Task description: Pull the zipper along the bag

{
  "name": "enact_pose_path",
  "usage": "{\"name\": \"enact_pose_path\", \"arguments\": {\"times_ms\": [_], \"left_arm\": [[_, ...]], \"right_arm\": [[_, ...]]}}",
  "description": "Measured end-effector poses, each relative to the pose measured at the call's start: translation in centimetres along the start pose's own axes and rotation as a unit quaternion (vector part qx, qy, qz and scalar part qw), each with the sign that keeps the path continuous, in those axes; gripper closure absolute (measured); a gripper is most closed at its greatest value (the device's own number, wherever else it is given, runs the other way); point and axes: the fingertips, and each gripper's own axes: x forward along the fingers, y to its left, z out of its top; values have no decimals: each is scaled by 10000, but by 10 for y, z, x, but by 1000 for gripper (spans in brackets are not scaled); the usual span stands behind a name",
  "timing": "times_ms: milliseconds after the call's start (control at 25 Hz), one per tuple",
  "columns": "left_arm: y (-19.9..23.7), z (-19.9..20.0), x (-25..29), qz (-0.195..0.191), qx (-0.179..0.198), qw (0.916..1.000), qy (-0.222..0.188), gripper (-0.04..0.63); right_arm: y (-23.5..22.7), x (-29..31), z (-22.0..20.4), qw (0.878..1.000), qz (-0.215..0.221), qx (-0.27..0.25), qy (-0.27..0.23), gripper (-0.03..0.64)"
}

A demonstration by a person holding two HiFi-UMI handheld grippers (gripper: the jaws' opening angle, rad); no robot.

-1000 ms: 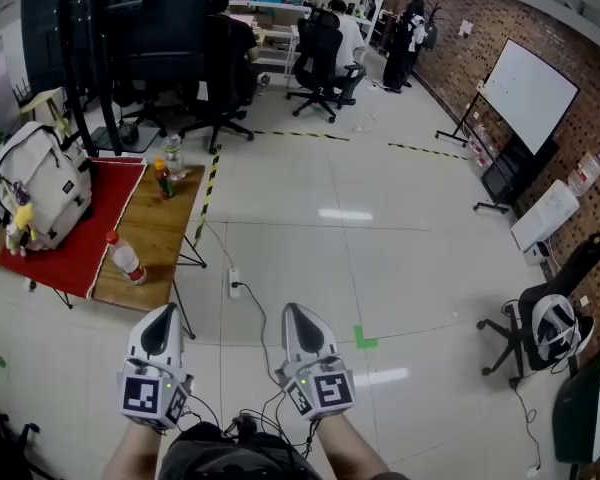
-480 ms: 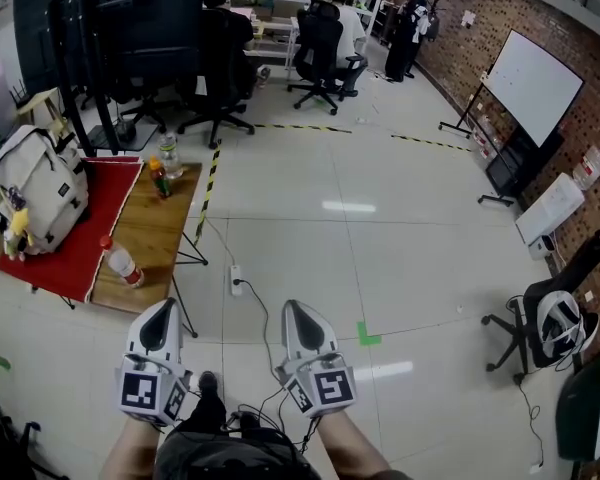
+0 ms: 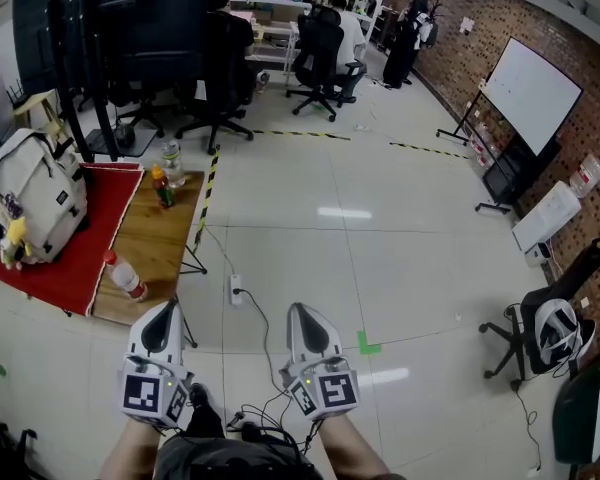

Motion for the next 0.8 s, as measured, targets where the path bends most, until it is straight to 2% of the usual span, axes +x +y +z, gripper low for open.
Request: {"name": "enact_pose_path", "arguments": {"times_ms": [240, 400, 680, 800], "left_arm": [[73, 11, 28, -117, -59, 9999, -95, 569], [126, 28, 54, -231, -41, 9994, -256, 569], [194, 46, 84, -585, -170, 9976, -335, 569], [208, 62, 84, -884, -288, 9945, -478, 569]], "right_arm": [[31, 72, 2, 9996, -226, -76, -153, 607], [67, 127, 7, 9992, -177, -194, -302, 608], [113, 199, 12, 9979, -314, -306, -469, 609], [124, 217, 9, 9972, -465, -322, -493, 609]]}}
